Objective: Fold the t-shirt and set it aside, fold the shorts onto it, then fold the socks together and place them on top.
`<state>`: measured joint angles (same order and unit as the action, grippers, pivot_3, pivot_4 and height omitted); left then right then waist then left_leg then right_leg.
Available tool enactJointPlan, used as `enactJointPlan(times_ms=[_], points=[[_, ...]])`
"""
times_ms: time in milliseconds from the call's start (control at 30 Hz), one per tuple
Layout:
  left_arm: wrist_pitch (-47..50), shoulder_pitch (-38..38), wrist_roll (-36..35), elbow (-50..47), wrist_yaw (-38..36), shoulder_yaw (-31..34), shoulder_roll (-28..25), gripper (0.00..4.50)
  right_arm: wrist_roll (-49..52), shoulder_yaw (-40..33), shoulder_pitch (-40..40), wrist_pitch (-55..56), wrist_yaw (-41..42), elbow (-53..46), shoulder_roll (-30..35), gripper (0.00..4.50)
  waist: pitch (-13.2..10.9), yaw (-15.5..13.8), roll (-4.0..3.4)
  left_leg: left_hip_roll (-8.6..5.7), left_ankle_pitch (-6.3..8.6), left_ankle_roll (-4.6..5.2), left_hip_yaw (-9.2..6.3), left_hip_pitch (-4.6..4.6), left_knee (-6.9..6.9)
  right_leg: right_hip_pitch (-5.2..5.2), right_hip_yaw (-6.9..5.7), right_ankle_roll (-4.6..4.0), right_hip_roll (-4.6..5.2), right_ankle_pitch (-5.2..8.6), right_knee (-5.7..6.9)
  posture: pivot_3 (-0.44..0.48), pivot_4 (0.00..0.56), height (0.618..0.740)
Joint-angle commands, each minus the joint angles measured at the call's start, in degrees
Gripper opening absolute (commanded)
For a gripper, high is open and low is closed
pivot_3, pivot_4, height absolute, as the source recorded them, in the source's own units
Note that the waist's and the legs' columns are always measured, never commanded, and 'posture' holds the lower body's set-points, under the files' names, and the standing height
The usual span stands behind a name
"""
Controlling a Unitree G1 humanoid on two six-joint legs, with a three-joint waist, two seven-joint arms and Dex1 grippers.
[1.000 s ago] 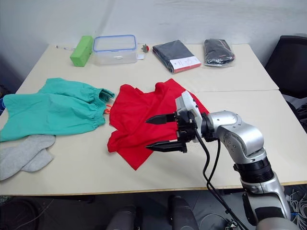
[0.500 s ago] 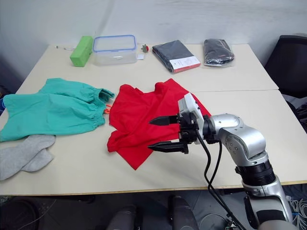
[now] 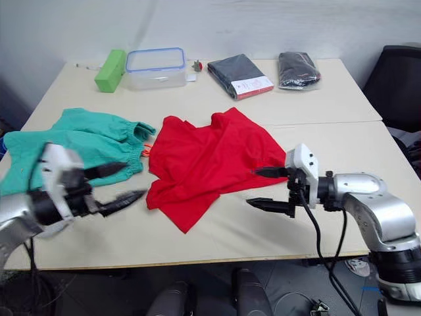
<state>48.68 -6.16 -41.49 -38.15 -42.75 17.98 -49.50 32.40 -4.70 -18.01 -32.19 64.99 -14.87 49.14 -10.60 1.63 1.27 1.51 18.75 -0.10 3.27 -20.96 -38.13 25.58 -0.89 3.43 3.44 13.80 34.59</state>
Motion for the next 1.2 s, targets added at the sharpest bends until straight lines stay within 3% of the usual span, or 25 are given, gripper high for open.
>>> enactJointPlan(times_ms=[33, 233, 533, 633, 767, 1067, 1133, 1200], points=[[-7.86, -2.14, 7.52, 4.15, -6.77, -10.26, -3.46, 4.49, -3.50, -1.90, 1.16, 4.61, 0.06, 0.93, 2.20, 4.50, 0.00, 0.02, 0.00, 0.01, -0.01, 0.00, 0.04, 0.03, -0.01, -0.01, 0.02, -0.01, -0.11, 0.00, -0.02, 0.000, 0.150, 0.740], [-19.29, -10.49, 22.07, 15.20, -14.21, -29.05, -3.41, 4.49, -13.06, 1.21, 0.73, 12.28, -1.62, 7.72, 3.38, 4.50, -0.01, -0.20, 0.02, -0.03, -0.04, 0.02, 0.43, 0.26, -0.02, -0.10, 0.53, 0.04, -0.90, -0.02, -0.12, 0.000, 0.150, 0.740], [-27.14, -14.61, 31.81, 23.31, -16.86, -38.69, 2.92, 4.49, -18.22, 4.30, -2.27, 16.11, -2.19, 13.07, 2.04, 4.50, -0.02, -0.20, 0.04, 0.15, 0.05, 0.17, 0.76, 0.34, -0.03, -0.05, 0.98, 0.29, -0.99, -0.15, -0.08, 0.000, 0.150, 0.740], [-29.68, -15.65, 35.38, 27.24, -16.21, -40.62, 5.28, 3.89, -21.48, 5.32, -3.79, 18.03, -3.36, 16.29, 2.16, 4.50, -0.02, -0.28, 0.04, 0.13, 0.07, 0.21, 0.85, 0.37, -0.08, -0.07, 1.08, 0.37, -0.98, -0.20, -0.07, 0.000, 0.150, 0.740], [-33.67, -16.15, 38.69, 32.85, -17.14, -42.19, 6.54, 2.67, -24.88, 6.59, -5.93, 19.80, -4.52, 20.58, 2.32, 4.50, 0.00, -0.65, 0.02, 0.07, 0.07, 0.24, 0.96, 0.50, -0.09, -0.14, 1.19, 0.41, -0.94, -0.22, -0.05, 0.000, 0.150, 0.740], [-33.56, -15.98, 36.87, 33.11, -20.30, -40.73, 6.76, 0.01, -32.24, 9.47, -11.48, 26.05, -7.55, 32.50, 1.33, 4.50, 0.01, -1.35, 0.01, 0.07, 0.00, 0.35, 1.36, 0.72, -0.08, -0.22, 1.26, 0.40, -0.96, -0.22, -0.02, 0.000, 0.150, 0.740], [-32.88, -15.60, 36.12, 32.18, -20.81, -40.01, 6.57, 0.01, -33.59, 10.21, -12.74, 27.31, -8.02, 35.29, 0.83, 4.50, 0.01, -1.23, 0.01, 0.09, 0.01, 0.35, 1.37, 0.73, -0.07, -0.19, 1.28, 0.44, -0.96, -0.24, 0.06, 0.000, 0.150, 0.740], [-32.00, -15.07, 35.36, 30.89, -21.39, -39.17, 6.36, 0.00, -34.32, 10.63, -13.72, 28.44, -8.20, 37.74, 0.23, 3.89, 0.01, -0.93, 0.01, 0.13, 0.01, 0.34, 1.39, 0.78, -0.05, -0.19, 1.32, 0.42, -0.99, -0.23, 0.15, 0.000, 0.150, 0.740]])
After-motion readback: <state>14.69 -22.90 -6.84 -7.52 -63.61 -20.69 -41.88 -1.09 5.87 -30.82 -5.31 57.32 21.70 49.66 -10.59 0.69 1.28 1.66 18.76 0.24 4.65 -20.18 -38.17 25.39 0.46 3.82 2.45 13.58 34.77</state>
